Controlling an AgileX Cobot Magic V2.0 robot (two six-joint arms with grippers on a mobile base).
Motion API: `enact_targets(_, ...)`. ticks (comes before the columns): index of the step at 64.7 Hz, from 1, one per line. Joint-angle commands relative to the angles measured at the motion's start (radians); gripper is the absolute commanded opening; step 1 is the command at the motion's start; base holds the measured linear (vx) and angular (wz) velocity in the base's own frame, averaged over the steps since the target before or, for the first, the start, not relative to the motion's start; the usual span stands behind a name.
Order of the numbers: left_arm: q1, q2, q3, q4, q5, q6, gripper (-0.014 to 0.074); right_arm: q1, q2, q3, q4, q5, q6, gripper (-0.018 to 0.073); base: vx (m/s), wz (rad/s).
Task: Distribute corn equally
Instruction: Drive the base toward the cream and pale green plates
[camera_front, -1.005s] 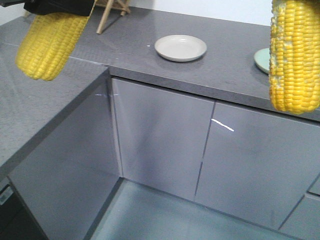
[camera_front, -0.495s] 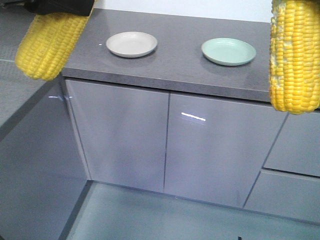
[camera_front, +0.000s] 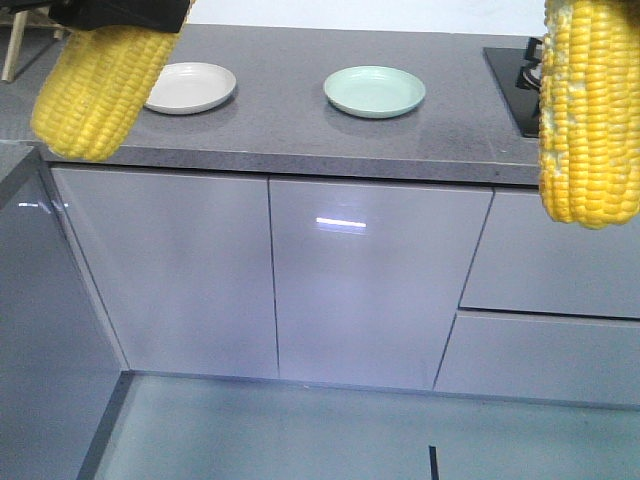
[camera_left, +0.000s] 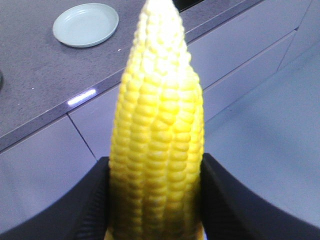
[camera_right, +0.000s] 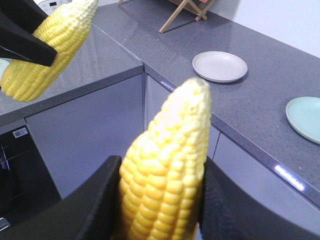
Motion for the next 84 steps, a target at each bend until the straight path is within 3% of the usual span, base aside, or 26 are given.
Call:
enact_targets(1, 0.001, -0.027, -0.028, -0.013, -0.033, -0.010, -0.0008, -0.003, -0.018, -0.025, 0.047, -0.036, -0.005, -0.0004, -0.04, -0.21)
enact_targets(84, 0.001, -0.027, -0.028, -0.013, -0.033, -0.010, -0.0008, -0.003, -0.022, -0.025, 0.047, -0.036, -0.005, -0.0004, 0.05, 0.00)
